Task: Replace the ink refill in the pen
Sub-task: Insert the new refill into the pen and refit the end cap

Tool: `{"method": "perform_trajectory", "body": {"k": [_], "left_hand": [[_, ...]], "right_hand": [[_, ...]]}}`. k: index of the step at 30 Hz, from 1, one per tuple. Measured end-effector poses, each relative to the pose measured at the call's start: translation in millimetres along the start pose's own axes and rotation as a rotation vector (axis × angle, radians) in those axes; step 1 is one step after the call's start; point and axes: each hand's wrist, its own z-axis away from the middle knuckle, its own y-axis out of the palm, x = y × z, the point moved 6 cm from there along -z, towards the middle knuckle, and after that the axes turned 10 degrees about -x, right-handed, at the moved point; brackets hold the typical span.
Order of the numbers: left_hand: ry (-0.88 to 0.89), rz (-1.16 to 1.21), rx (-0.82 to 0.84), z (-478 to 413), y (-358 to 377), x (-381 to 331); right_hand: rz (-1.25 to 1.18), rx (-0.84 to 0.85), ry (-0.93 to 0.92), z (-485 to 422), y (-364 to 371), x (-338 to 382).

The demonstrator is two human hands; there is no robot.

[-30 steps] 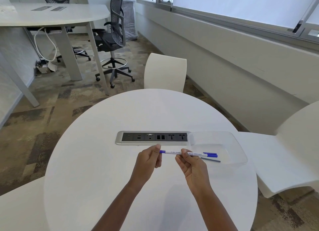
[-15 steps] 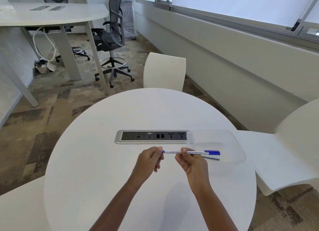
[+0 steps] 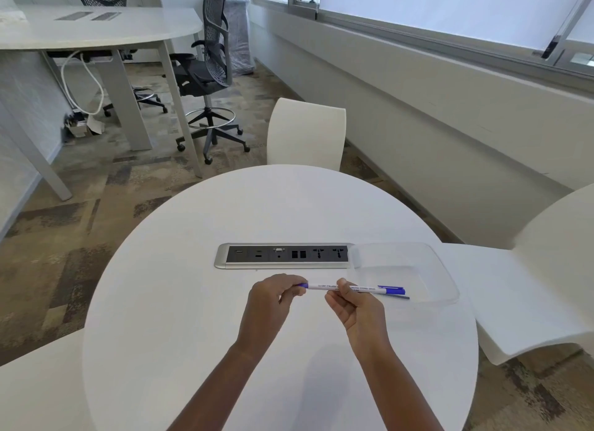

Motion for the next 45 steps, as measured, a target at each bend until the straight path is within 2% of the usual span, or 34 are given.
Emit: {"method": "perform_trajectory", "body": {"k": [2,6,8,11,15,22,25,30,34,40,45], "left_hand": [[-0.155,0.103,-0.007,-0.8,1.8,3.6],[-0.606,0.421,0.095,3.5,13.0,20.5],[-0.717,0.516,0.137,6.4,15.4,23.9],[-0.767,0.563,0.177,8.8,18.0,26.4],[-0.672,0.461,0.208,4.8,17.8,26.3],[-0.321,0.185,0.151,-0.7,13.7,14.2],[-0.381,0.297,0.110,-0.4,15.4,14.4],[-0.693,0.499,0.138,6.1,22.9,25.0],[-0.695,0.514,0.176,4.5,23.5,24.8],[-0.467,0.301,0.134,-1.0,19.6,21.7],[-0.022,0.027,0.113,-1.5,13.9,5.4]], "right_hand": [[-0.027,0.005,0.016,-0.6,0.5,0.5],[-0.024,0.000,0.007,-2.8,-0.2,3.3],[-0.004,0.006,-0.001,-3.1,-0.2,3.5],[0.030,0.018,-0.025,-3.2,0.3,3.9],[0.063,0.006,-0.055,-3.3,-0.5,6.1],[0.016,-0.031,0.032,-4.3,-1.9,0.6],[-0.008,-0.014,0.031,-5.5,-1.0,2.9],[0.005,0.000,0.012,-5.8,0.5,4.1],[0.025,-0.010,-0.004,-5.0,1.2,3.1],[0.021,-0.044,0.013,-4.7,0.2,-0.7],[0.003,-0.043,0.066,-5.0,-2.0,-3.3]]}}
